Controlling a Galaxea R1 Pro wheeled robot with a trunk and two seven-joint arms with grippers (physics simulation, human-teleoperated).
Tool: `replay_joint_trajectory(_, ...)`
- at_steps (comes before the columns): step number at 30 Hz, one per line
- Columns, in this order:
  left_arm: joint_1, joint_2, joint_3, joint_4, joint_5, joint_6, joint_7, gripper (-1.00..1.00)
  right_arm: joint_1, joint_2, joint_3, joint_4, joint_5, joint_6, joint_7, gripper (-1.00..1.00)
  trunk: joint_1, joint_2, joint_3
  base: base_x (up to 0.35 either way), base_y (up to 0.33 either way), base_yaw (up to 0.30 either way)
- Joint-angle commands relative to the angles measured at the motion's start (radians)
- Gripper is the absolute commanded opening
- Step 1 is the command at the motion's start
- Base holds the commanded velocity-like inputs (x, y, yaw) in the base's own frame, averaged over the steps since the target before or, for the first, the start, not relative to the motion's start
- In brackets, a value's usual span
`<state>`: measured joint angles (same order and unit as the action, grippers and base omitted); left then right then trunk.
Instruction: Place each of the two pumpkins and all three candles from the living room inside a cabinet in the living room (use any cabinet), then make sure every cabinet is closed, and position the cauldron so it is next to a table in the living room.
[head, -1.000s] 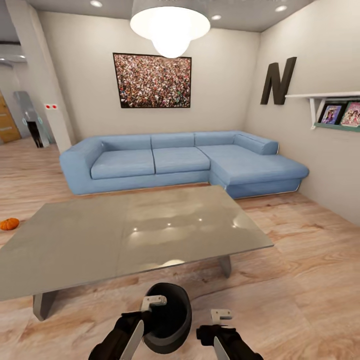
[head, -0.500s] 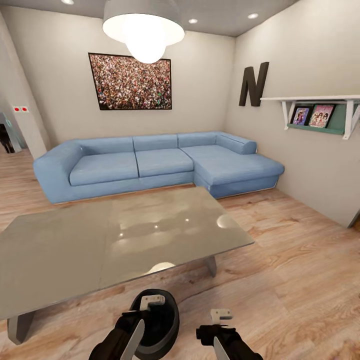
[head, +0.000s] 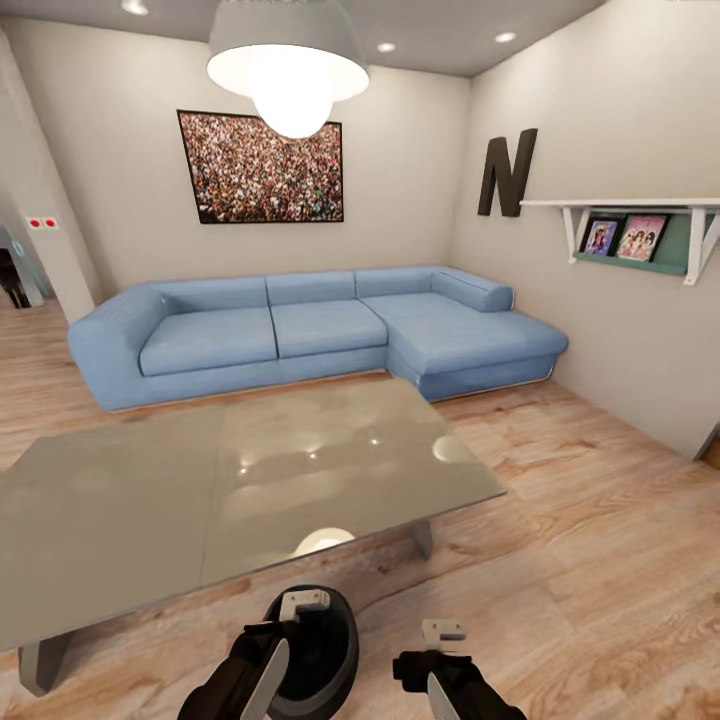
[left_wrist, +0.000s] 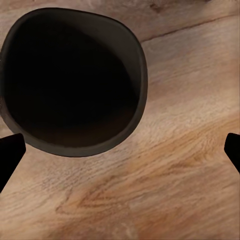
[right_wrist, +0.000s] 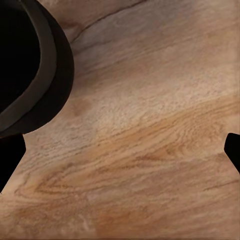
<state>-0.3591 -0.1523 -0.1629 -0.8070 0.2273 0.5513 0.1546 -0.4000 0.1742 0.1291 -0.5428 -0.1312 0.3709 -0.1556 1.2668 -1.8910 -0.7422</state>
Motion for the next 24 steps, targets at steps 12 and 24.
replay_joint_trajectory(12, -0.001, 0.0, -0.005, -0.001, 0.009, 0.003, 0.009, 1.0, 0.0, -0.004, -0.046, -0.001, -0.089, -0.01, -0.005, 1.0, -0.046, 0.084, 0.025, 0.0, 0.0, -0.078)
replay_joint_trajectory(24, 0.0, 0.0, -0.008, 0.0, 0.008, 0.002, 0.01, 1.0, 0.0, -0.004, -0.048, 0.0, -0.091, -0.015, -0.006, 1.0, -0.092, 0.168, 0.047, 0.0, 0.0, -0.163)
